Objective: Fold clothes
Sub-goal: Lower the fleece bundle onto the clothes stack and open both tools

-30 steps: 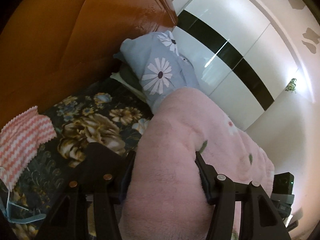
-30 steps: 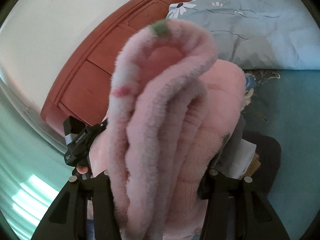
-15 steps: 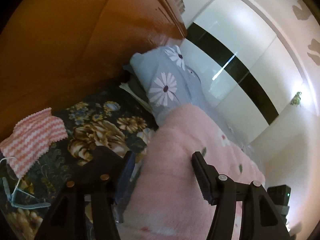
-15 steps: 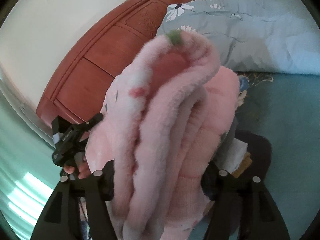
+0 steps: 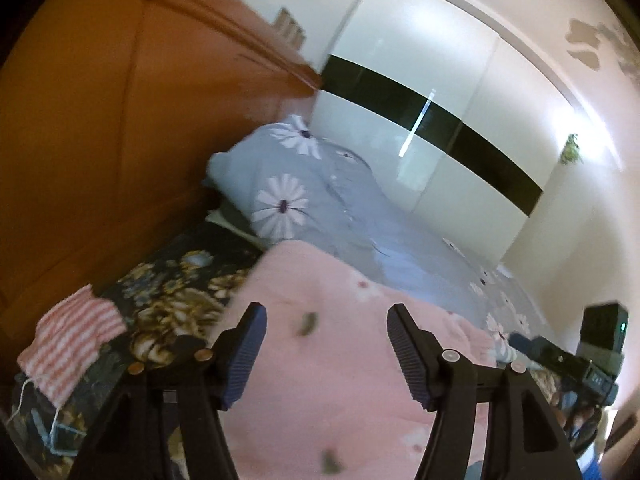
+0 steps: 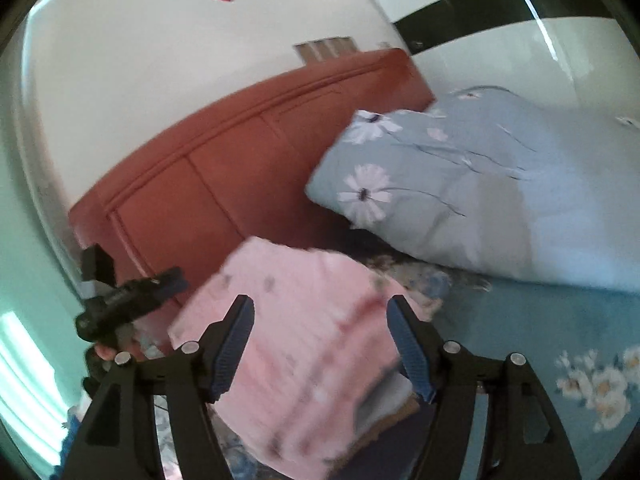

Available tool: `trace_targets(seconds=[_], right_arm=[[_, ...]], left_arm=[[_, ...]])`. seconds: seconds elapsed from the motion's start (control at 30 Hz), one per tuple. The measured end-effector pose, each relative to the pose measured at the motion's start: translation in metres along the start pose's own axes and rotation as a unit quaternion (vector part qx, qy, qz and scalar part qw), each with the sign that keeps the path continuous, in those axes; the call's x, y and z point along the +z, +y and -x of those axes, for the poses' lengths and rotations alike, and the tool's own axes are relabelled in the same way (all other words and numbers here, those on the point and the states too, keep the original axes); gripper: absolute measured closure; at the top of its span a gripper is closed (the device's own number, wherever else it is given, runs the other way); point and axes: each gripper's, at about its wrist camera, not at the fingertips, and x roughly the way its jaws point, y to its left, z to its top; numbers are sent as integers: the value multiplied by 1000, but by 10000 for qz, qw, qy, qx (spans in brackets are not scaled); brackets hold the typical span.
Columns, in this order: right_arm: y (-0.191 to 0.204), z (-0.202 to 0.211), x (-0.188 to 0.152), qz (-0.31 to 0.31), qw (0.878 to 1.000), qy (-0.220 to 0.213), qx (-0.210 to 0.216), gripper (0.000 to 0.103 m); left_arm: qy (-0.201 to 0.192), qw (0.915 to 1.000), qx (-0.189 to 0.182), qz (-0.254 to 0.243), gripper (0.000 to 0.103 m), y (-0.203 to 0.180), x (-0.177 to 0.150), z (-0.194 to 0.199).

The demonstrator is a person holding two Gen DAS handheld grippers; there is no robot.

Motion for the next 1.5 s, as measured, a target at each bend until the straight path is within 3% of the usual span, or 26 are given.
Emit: trace_targets(seconds=[0.1,0.33,0.6,0.93,1.07,1.2,1.33,1.5], right_arm=[[10,-11,-3,298,9993,174,-128,32],[17,-64,-15,588,9942,742,-505,32],[8,-72,-28,659,9926,872,-534,32],[22,-41,-18,484,9970,504,-347,32],[32,-24,-36,595,9962,552,-301,32],[42,-8,-55,709,9953,605,-258,32],[52,8,-74,824,9942,657,-216,32],[62,23,-105,941,9921,801,-212,32]], left_arm=[[92,9993,139,-341,36,-19,3,-14],[652,9964,412,-341,36,-9,-12,-58],[641,9972,285,-268,36,0,-18,-60],[373,9983,238,-370,35,-25,-16,-19],[102,9996,193,-179,35,-33,-28,8],[-69,9990,430,-111,34,-45,-51,33],[-173,9945,994,-262,30,-61,-81,52],[-409,9956,765,359,18,-61,-142,78]])
